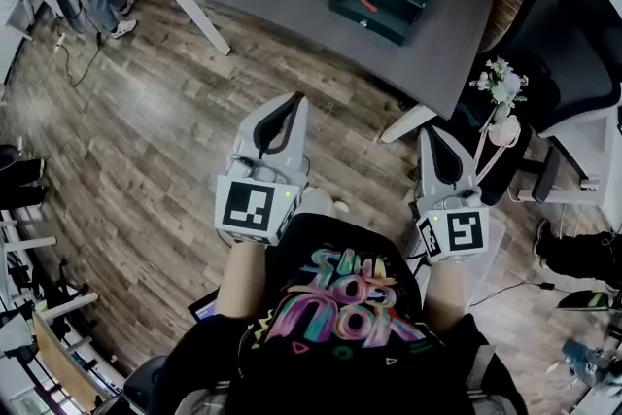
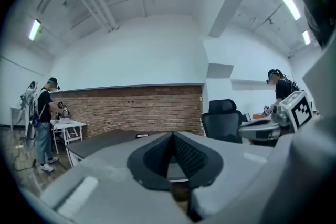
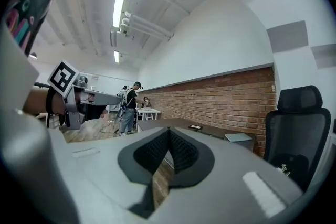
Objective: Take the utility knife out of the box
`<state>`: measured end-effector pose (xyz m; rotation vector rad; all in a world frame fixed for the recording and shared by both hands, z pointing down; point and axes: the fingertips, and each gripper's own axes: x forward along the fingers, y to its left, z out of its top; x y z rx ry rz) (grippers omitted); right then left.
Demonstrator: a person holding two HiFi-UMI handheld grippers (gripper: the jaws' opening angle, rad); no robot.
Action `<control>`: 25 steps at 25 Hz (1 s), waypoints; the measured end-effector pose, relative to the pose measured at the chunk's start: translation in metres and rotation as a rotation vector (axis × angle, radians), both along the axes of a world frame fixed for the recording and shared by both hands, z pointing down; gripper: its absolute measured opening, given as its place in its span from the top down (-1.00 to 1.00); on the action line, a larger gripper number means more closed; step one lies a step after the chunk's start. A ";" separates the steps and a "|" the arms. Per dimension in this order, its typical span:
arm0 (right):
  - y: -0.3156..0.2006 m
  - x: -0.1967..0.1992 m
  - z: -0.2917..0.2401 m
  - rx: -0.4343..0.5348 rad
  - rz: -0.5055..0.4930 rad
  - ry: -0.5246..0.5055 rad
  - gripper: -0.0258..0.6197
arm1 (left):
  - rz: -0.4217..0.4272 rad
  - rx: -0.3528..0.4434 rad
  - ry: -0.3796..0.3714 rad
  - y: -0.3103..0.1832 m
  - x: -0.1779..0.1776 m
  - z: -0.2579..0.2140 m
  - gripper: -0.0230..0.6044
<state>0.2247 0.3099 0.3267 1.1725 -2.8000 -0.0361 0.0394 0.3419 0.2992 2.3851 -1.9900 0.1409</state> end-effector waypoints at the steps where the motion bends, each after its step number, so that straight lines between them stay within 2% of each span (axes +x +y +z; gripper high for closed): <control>1: 0.000 -0.001 0.001 -0.003 -0.006 -0.001 0.92 | -0.004 0.002 -0.001 0.000 -0.001 -0.001 0.92; 11: -0.037 -0.027 0.016 -0.034 -0.023 0.001 0.92 | -0.005 -0.006 0.009 -0.037 -0.020 0.009 0.92; 25: -0.175 -0.121 0.020 -0.049 0.008 0.037 0.92 | 0.025 -0.016 0.039 -0.186 -0.113 0.004 0.92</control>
